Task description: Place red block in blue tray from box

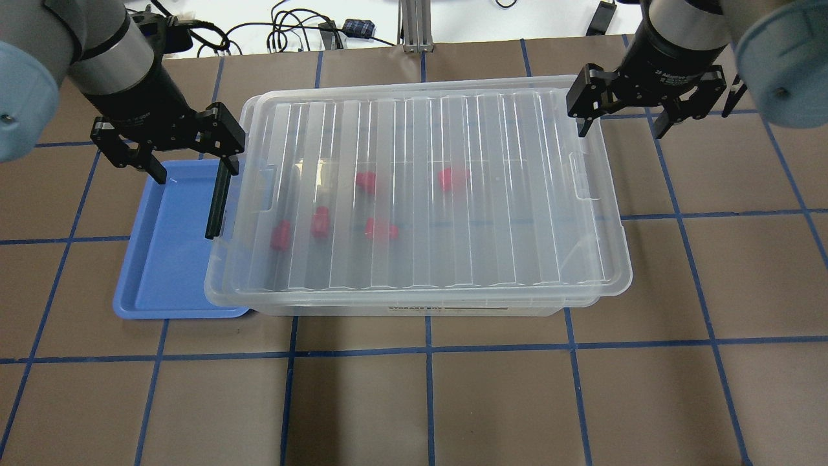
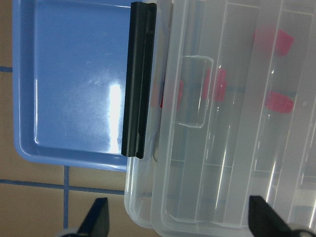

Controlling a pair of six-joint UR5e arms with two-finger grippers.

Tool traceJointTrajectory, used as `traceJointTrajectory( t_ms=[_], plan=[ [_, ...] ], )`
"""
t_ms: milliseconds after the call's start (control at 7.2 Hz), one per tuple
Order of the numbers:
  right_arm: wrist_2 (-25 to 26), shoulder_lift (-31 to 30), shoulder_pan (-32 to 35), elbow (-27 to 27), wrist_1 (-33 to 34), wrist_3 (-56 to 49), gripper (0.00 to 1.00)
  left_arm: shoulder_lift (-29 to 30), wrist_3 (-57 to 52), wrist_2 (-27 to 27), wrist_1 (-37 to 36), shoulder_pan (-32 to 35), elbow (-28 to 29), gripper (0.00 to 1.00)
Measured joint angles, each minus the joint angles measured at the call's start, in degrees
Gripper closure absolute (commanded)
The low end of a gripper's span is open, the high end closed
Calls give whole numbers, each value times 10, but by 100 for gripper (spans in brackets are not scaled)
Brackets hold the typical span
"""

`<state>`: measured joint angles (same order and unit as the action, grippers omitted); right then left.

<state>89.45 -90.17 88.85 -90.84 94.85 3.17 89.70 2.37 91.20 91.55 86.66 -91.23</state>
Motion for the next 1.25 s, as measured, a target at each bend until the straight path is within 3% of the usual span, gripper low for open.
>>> traceJointTrajectory(
  t_ms=[694,1250],
  plan=[
    [5,15,-5,-2,5,-7,0,0,0,0,1,0,0,0],
    [11,109,-16,-5,58,-13,0,0,1,1,1,0,-1,0]
  ],
)
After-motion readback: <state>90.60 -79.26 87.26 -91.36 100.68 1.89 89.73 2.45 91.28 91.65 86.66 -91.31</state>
